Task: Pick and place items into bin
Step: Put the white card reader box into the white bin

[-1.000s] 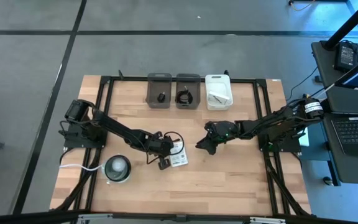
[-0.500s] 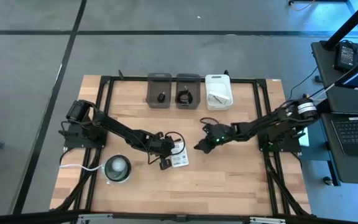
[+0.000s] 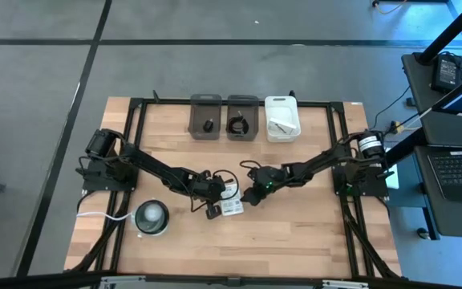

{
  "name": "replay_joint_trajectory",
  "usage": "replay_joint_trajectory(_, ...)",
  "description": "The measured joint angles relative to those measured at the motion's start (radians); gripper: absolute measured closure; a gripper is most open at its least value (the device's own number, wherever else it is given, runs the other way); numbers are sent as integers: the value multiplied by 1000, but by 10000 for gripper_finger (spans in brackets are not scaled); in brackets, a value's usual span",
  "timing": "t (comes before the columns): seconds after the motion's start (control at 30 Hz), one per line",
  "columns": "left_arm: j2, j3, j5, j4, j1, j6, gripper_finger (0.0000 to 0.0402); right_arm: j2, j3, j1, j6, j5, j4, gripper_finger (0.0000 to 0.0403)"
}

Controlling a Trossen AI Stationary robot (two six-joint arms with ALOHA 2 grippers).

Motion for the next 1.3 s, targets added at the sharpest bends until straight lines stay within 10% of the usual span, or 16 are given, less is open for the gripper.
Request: replay_joint_trajectory(1.3, 2, -1, 9, -1, 0, -18, 398, 42, 67, 2, 73, 56, -51, 257)
